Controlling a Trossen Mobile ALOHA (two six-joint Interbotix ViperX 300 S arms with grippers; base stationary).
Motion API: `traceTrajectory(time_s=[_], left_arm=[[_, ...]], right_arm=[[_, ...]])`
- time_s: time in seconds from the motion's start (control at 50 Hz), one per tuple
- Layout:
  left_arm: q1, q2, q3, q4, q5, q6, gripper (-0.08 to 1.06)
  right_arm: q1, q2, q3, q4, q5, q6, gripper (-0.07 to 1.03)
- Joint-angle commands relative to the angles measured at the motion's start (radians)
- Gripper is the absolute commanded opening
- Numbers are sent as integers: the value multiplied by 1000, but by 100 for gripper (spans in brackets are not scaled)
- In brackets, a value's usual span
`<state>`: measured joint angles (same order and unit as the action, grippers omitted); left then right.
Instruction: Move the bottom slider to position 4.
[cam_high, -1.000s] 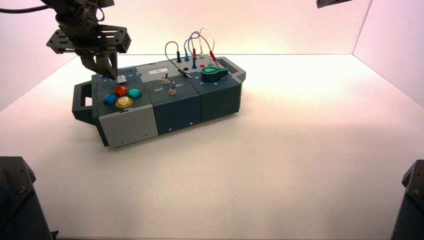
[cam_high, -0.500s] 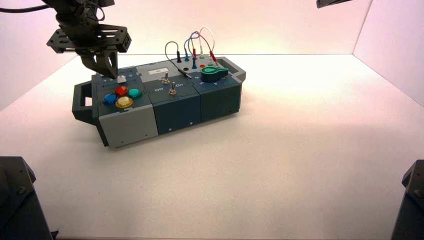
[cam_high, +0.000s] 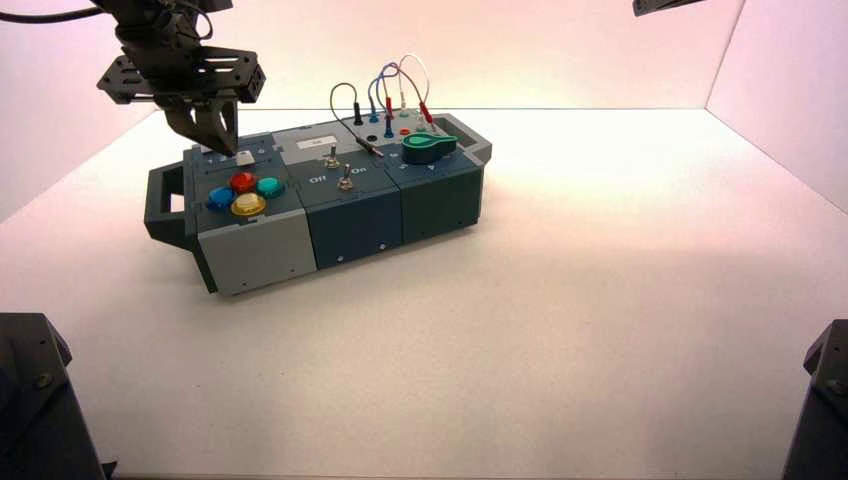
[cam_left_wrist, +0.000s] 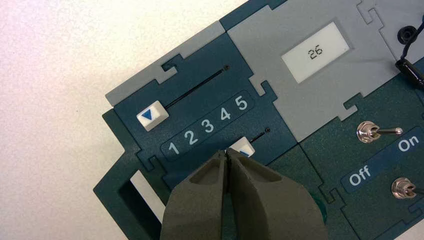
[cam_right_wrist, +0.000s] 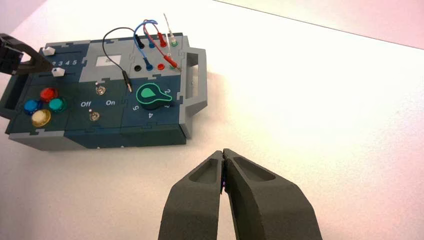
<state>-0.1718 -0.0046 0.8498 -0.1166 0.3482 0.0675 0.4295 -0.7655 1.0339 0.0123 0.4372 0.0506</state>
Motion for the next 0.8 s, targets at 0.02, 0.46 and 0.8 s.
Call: traceTrajectory(time_s=[0.02, 0.46, 0.8], left_arm=[[-8, -9, -25, 0, -3, 3, -3], [-28, 6, -41, -2, 3, 5, -3], [-28, 3, -35, -3, 9, 5, -3]], right_arm=[[2, -3, -25, 3, -9, 0, -2], [2, -3, -25, 3, -8, 2, -2], [0, -6, -25, 3, -6, 0, -2]])
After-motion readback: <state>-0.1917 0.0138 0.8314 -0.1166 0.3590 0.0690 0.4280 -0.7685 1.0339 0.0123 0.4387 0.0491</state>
